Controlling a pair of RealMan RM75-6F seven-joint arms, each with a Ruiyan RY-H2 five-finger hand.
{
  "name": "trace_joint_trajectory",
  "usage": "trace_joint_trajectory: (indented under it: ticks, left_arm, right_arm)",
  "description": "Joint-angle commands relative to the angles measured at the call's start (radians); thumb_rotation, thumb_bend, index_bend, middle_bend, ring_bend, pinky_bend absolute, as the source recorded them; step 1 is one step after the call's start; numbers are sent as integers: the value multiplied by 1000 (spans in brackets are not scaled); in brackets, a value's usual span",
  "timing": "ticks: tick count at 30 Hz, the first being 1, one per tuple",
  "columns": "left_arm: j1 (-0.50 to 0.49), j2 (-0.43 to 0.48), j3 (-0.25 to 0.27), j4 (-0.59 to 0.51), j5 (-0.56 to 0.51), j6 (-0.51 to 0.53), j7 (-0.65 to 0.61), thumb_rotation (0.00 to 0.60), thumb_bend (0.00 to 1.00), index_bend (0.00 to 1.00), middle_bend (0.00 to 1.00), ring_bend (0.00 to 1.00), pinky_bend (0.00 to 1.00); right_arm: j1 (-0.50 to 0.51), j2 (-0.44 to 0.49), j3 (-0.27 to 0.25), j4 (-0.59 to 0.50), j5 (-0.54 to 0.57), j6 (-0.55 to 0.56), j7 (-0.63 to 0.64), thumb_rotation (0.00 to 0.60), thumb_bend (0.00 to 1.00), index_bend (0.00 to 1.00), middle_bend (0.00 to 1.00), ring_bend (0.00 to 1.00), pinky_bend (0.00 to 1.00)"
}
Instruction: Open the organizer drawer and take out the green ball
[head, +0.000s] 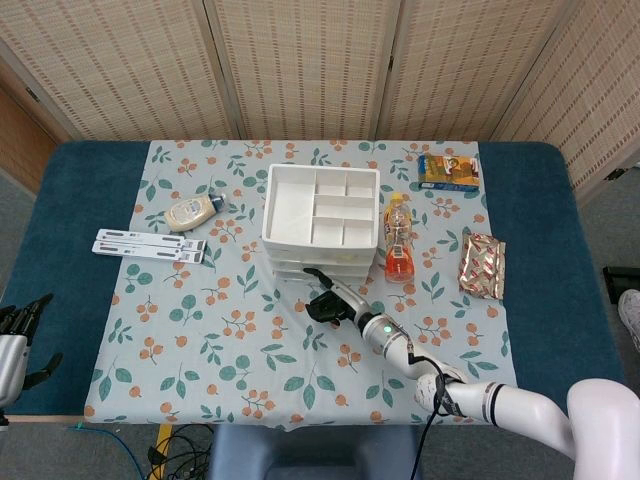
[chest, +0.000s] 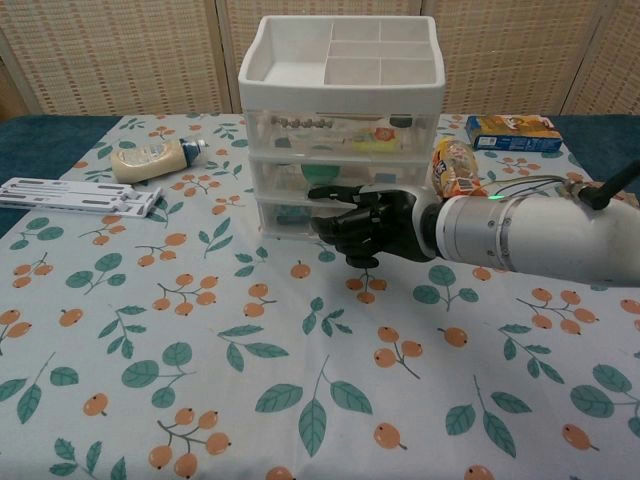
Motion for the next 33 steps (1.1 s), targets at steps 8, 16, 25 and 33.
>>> trace_joint_trajectory:
  ticks: [8, 16, 25, 33]
  left_arm:
    - [-2, 0, -1, -2, -2, -4, 4, 600, 230, 108, 212, 240, 155]
    - [-1, 1, -3, -10, -9, -4, 18, 600, 231, 109, 212, 239, 152]
    - [-2, 4, -2, -23, -9, -6, 32, 600, 230, 108, 211, 240, 150]
    - [-2, 1, 0, -25, -8, -7, 33, 600, 230, 109, 211, 240, 150]
  right_arm:
    - [1, -17, 10, 28, -2, -6, 3, 600, 552, 12, 842, 896, 864]
    - [-5, -24, 13, 42, -29, -4, 4, 600, 576, 159, 842, 896, 864]
    - [-33, -8, 4, 9, -71, -7, 25, 600, 577, 182, 840, 896, 864]
    - [-76, 29, -33, -80, -117, 0, 36, 600, 578, 181, 839, 896, 864]
